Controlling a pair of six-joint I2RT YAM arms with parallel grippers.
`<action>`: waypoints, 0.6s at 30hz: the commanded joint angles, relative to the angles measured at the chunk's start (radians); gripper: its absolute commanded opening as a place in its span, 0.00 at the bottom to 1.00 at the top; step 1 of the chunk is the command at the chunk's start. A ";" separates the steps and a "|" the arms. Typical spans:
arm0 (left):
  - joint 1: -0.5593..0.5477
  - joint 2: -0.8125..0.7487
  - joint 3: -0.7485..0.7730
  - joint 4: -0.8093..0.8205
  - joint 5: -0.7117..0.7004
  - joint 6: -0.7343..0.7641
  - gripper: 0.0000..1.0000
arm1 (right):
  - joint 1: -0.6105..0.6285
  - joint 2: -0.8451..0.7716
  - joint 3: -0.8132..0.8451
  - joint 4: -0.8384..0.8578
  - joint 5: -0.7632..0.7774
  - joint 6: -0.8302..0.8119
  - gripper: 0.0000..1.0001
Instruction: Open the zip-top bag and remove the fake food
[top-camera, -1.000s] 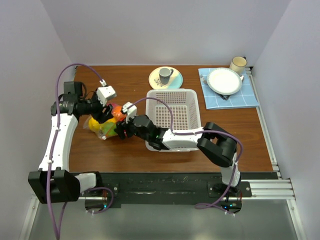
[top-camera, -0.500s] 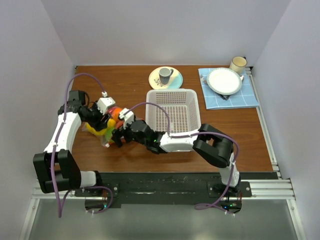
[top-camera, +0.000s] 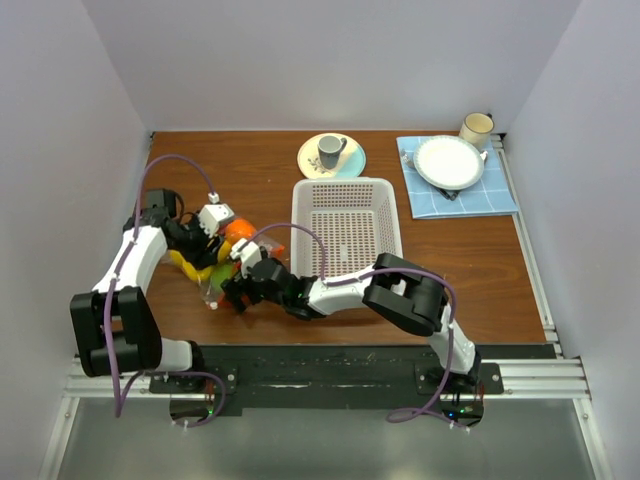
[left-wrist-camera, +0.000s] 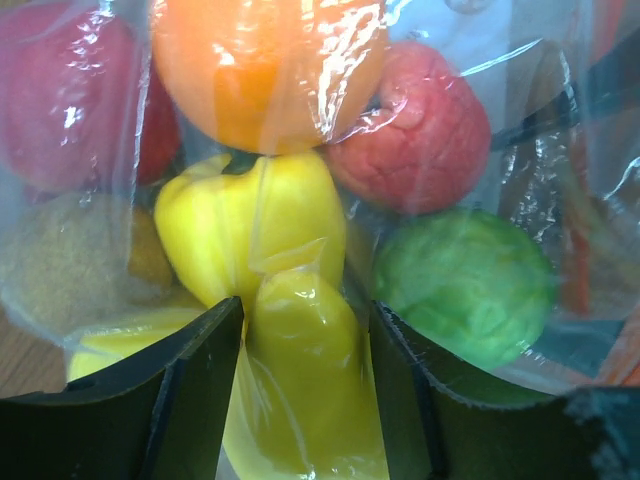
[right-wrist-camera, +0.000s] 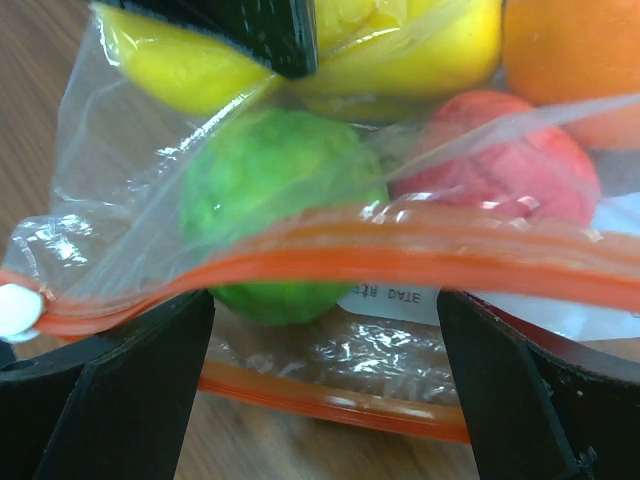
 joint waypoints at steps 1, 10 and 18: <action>-0.015 0.038 -0.082 -0.012 0.040 0.022 0.57 | 0.013 0.008 0.076 0.007 0.022 -0.012 0.99; -0.033 0.021 -0.149 0.005 0.003 0.042 0.57 | 0.026 0.010 0.094 0.019 0.005 -0.009 0.99; -0.076 0.007 -0.162 -0.021 0.040 0.019 0.57 | 0.026 0.077 0.140 -0.016 0.016 -0.021 0.99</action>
